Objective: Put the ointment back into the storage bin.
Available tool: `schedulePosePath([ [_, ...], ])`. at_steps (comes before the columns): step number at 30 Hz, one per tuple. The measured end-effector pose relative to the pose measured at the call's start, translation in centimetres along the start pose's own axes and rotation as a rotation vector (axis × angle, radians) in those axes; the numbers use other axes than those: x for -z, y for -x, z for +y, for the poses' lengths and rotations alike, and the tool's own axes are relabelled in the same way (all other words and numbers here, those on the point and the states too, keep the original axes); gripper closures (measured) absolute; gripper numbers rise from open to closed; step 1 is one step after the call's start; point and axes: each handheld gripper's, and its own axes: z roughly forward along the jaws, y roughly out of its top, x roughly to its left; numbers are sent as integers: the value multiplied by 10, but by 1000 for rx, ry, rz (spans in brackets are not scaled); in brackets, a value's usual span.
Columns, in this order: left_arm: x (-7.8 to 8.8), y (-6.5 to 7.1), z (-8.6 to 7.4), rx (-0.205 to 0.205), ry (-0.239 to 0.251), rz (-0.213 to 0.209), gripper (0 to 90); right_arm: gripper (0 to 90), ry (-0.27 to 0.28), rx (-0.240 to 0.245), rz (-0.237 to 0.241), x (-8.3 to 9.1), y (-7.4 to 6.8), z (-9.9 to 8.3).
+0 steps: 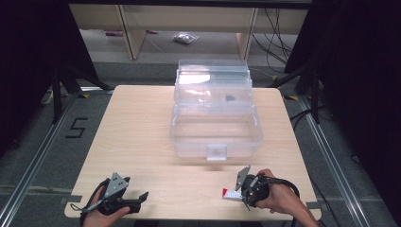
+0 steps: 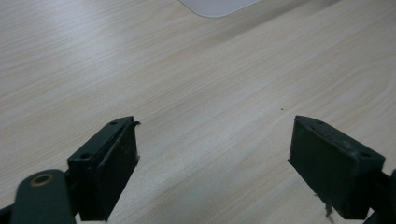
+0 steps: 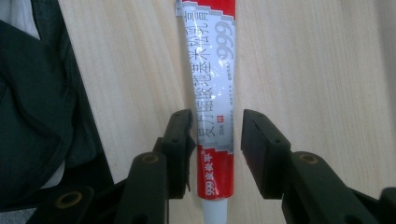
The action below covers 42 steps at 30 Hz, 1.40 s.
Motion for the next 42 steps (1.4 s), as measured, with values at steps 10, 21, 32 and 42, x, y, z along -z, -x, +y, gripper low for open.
schedulePosePath([
  [10,0,0,0,3,3,5,150,680,-46,0,17,-6,3,2],
  [21,0,0,0,7,7,12,150,702,-81,19,20,-9,1,7],
  [32,0,0,0,14,20,13,151,707,-88,53,20,-6,-1,6],
  [42,0,2,0,36,38,12,151,708,-56,62,3,10,1,7],
])
